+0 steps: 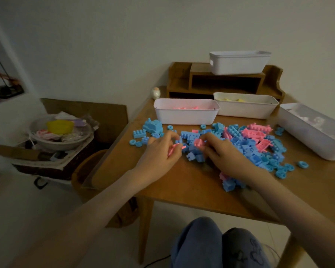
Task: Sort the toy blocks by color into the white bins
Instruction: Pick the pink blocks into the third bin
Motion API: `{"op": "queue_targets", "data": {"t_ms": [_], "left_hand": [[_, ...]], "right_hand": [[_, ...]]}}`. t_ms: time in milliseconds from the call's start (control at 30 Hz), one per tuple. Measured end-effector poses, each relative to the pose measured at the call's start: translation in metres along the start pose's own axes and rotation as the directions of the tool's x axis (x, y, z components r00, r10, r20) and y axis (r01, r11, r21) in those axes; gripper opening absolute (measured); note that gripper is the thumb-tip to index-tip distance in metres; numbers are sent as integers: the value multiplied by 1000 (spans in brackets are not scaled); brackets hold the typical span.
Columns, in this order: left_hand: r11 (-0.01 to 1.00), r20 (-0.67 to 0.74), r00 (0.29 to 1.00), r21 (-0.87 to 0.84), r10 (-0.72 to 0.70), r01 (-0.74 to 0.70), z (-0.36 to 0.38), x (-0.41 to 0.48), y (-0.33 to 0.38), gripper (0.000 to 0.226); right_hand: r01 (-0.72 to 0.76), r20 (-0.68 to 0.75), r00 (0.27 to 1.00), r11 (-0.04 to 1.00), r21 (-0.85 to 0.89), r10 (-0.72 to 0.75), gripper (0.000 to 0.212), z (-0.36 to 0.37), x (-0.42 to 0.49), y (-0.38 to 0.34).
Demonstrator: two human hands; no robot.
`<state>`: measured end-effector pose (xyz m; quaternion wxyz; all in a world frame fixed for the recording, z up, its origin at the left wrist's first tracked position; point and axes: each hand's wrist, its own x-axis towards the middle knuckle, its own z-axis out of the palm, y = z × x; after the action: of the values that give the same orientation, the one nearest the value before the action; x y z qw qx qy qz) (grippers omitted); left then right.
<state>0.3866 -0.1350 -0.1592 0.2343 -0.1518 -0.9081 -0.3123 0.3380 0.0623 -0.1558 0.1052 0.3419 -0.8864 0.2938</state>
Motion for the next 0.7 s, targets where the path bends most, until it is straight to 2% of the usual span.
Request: {"op": "queue_targets", "data": {"t_ms": [100,267,367,433,467,500,567,600,633,700], "left_hand": [[1000,-20,1000,22,10,-9,-1,0,0,7],[985,30,999,167,45,-49,-2,-1,-1,24],[994,21,1000,111,-16,14,-4,-3,-3,25],[993,-1,993,17,-119,119,-5,-4,-1,28],[982,-16,983,-42,-183,182,-6,-4,1,29],[962,-26,967,-115,-253,249,-7,-2,3,30],[877,-34,913,-293,-407,380,-8,2,8,31],[819,-34,878,-379,-478,431,-7,5,10,31],[761,-37,842,-452,-537,466,-7,7,10,31],[672,-35,786,-541,-618,505,-6,10,11,33]], "right_hand": [[-61,-22,998,997,54,63,7,-2,6,-4],[-149,12,989,969,199,150,8,-1,16,-19],[-177,28,984,932,315,178,14,3,18,-32],[-254,32,962,846,468,272,16,5,19,-38],[-311,53,936,743,592,349,17,5,20,-41],[-362,104,898,585,726,428,18,4,22,-43],[-387,262,811,145,910,523,21,2,26,-44],[-372,342,773,-55,927,534,23,0,28,-44],[-356,409,744,-204,912,528,26,-1,28,-44],[-335,499,712,-387,859,494,30,-1,29,-45]]}}
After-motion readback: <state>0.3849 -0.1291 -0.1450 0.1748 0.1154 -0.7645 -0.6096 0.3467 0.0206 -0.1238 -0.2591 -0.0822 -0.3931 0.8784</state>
